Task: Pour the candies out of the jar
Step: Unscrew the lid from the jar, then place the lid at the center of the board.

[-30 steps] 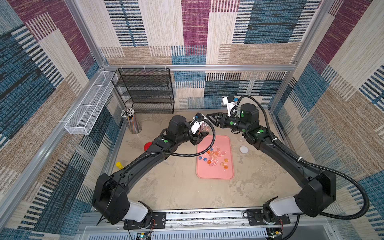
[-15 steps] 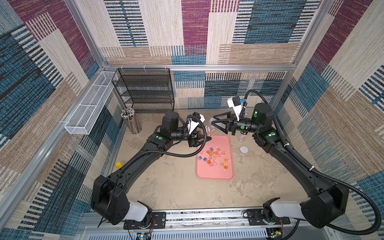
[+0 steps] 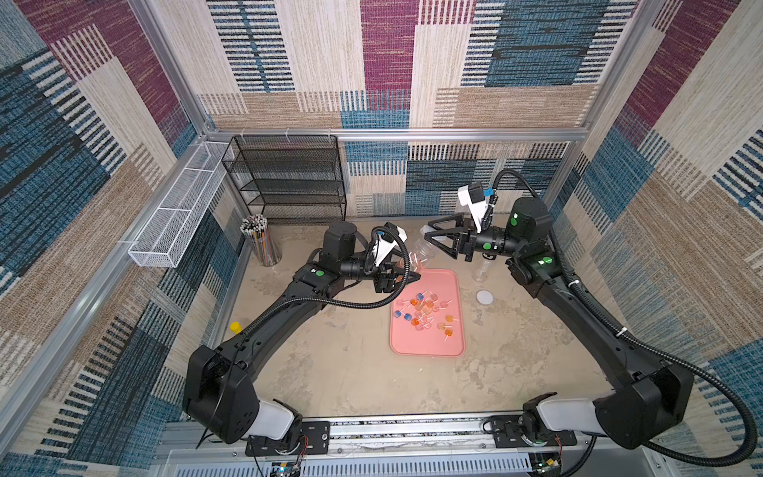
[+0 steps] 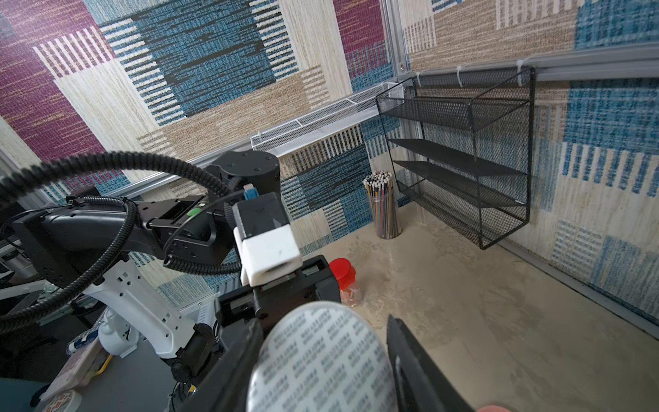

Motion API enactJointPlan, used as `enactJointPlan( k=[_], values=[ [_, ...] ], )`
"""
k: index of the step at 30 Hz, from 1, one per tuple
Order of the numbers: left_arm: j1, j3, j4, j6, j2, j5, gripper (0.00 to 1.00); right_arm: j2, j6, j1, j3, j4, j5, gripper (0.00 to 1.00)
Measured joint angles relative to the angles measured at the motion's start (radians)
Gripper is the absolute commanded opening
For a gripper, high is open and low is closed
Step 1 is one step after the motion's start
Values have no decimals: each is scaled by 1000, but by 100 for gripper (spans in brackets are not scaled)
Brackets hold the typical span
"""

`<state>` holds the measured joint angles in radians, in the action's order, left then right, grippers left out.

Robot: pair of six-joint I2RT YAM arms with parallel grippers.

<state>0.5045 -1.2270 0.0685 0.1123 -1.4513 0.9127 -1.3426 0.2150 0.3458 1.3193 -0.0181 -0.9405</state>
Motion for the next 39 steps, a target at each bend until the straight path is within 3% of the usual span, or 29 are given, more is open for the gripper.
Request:
enactJointPlan(
  k=[5,10,19,27,32,39],
  values=[
    [0,-3,21,4,-14,-24,0,-1,-13,0,15,-29,17,39],
    [0,28,18,3,-13,-101,0,7,-25,-9,-13,-59,122,39],
    [0,174,-51,-36,27,-330,0,72,1,-60,-295,-20,418,40],
    [0,231,-95,-86,27,-502,0,155,137,-195,-584,23,745,40],
    [0,230,-108,-90,15,-532,0,169,234,-297,-736,44,843,40],
    [0,238,-116,-90,16,-544,0,69,285,-419,-785,90,943,41]
  ],
)
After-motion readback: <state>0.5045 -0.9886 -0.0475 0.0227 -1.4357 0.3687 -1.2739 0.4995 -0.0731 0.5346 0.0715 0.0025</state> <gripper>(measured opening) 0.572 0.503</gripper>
